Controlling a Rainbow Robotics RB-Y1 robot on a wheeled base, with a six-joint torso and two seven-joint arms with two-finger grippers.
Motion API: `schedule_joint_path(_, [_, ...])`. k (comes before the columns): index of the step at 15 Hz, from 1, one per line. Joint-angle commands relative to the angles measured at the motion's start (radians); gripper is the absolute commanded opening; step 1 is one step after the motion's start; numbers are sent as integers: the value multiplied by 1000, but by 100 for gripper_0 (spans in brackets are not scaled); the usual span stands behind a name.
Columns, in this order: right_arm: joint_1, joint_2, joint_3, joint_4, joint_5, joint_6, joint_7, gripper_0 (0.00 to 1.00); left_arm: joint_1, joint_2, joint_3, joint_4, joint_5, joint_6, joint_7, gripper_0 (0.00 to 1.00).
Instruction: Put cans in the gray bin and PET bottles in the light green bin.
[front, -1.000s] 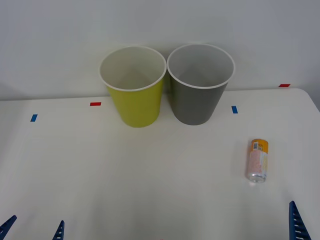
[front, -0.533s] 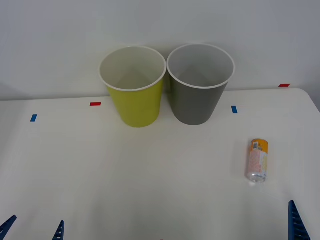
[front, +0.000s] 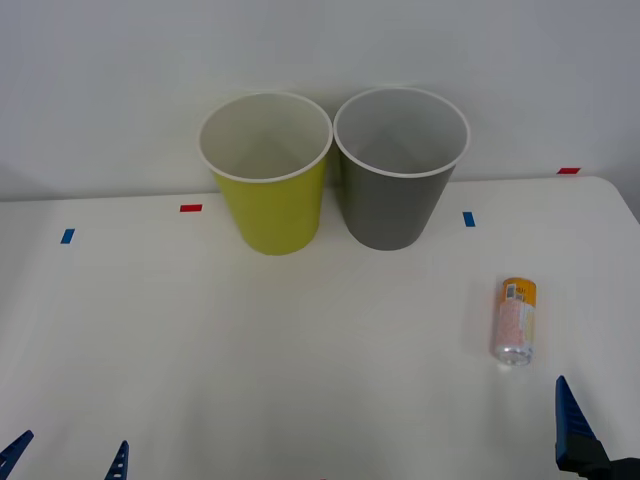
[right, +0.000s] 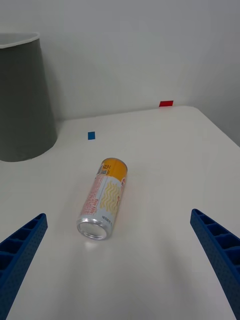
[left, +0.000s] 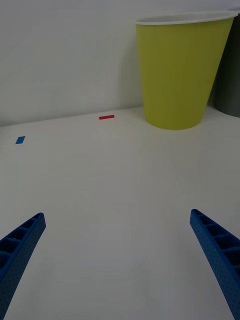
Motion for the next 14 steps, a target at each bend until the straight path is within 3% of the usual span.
schedule_joint_path(1, [-77,18,-29,-37,-23,199,-82,100,0,0,0,0,0,0,0,100])
schedule_joint_path(6, [-216,27,-98,-106,5,541,-137,100,0,0,0,0,0,0,0,100])
schedule_joint_path(12, [-402,-8,-95,-186,59,945,-398,100,0,0,0,0,0,0,0,100])
schedule_joint_path(14, [-472,-57,-48,-195,169,1050,-519,100,0,0,0,0,0,0,0,100])
